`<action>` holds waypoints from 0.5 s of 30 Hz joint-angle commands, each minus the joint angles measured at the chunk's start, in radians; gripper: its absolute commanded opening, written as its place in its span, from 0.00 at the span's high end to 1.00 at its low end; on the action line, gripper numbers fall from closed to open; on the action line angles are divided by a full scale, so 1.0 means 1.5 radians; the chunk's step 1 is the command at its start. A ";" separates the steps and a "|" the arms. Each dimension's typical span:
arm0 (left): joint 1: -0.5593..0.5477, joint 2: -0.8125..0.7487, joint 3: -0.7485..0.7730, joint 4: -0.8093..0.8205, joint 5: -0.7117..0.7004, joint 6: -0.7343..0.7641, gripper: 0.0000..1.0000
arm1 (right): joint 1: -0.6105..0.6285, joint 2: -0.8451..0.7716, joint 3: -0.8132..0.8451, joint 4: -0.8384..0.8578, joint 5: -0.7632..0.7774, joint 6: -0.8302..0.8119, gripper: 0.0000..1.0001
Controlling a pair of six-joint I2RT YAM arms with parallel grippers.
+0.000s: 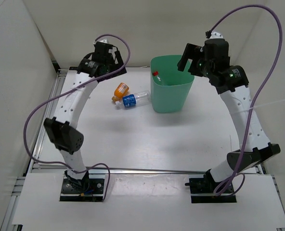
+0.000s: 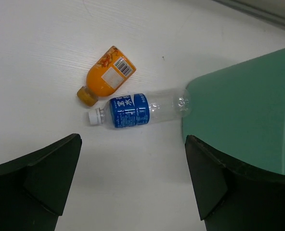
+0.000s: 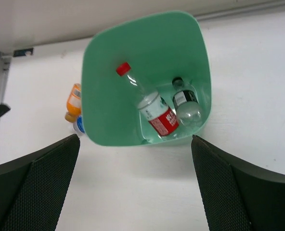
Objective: Put the plastic bottles in the bin
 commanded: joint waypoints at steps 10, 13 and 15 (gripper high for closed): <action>0.003 0.220 0.142 0.171 -0.066 0.298 0.00 | -0.056 -0.071 -0.104 -0.003 -0.035 -0.013 0.00; 0.046 0.252 0.137 0.171 0.037 0.337 0.00 | -0.084 -0.079 -0.120 0.004 -0.052 -0.004 0.00; 0.060 0.264 0.118 0.171 0.052 0.366 0.00 | -0.084 -0.103 -0.135 0.011 -0.061 -0.004 0.00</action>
